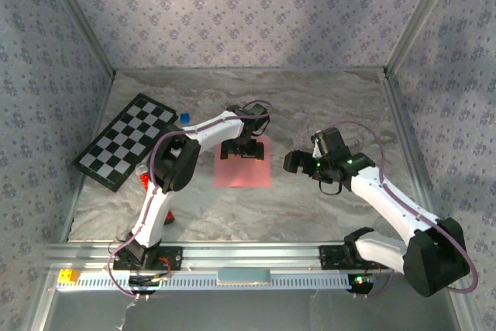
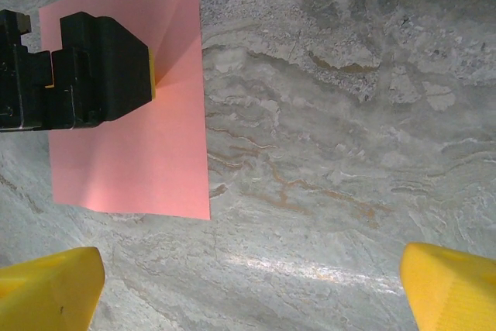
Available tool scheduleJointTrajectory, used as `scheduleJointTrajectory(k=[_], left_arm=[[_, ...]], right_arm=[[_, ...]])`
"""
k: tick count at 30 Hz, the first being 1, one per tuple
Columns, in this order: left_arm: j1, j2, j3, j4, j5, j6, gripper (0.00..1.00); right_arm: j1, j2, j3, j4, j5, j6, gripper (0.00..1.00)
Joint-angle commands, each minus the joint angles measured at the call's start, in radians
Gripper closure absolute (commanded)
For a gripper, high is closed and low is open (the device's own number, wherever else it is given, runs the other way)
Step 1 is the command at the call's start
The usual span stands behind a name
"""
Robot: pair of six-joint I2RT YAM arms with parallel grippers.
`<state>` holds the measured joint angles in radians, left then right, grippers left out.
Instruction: Fold a paper plane with a square sheet of paper (pick it up from the middle)
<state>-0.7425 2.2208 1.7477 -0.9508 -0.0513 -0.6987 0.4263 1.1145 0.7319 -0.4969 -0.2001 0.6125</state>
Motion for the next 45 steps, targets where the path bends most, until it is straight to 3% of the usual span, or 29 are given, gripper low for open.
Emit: scheduleJointTrajectory(k=[1, 8, 11, 22, 27, 32, 37, 45], left_arm=[[-0.012, 0.069, -0.016, -0.049, -0.024, -0.012, 0.05], [-0.014, 0.047, -0.016, -0.031, -0.023, 0.001, 0.11], [-0.015, 0.032, -0.017, -0.022, -0.024, 0.006, 0.15], [-0.024, -0.101, -0.101, 0.121, -0.006, 0.028, 0.46], [-0.024, -0.148, -0.118, 0.149, -0.009, 0.021, 0.59], [-0.004, -0.187, -0.131, 0.157, 0.017, -0.018, 0.65], [0.029, -0.255, -0.189, 0.254, 0.167, -0.039, 0.65], [0.084, -0.363, -0.347, 0.6, 0.562, -0.187, 0.64]], right_arm=[[0.008, -0.002, 0.024, -0.032, 0.023, -0.005, 0.01], [0.007, -0.018, 0.023, -0.034, 0.053, 0.009, 0.0], [0.008, -0.042, 0.02, -0.045, 0.131, 0.066, 0.0], [0.017, -0.184, -0.083, 0.057, 0.219, 0.126, 0.0], [0.013, -0.178, -0.072, -0.01, 0.293, 0.135, 0.0], [-0.016, -0.177, -0.043, -0.075, 0.295, 0.105, 0.0], [-0.118, -0.18, -0.084, 0.03, 0.057, 0.061, 0.0], [-0.236, -0.091, -0.065, 0.023, -0.104, 0.078, 0.01]])
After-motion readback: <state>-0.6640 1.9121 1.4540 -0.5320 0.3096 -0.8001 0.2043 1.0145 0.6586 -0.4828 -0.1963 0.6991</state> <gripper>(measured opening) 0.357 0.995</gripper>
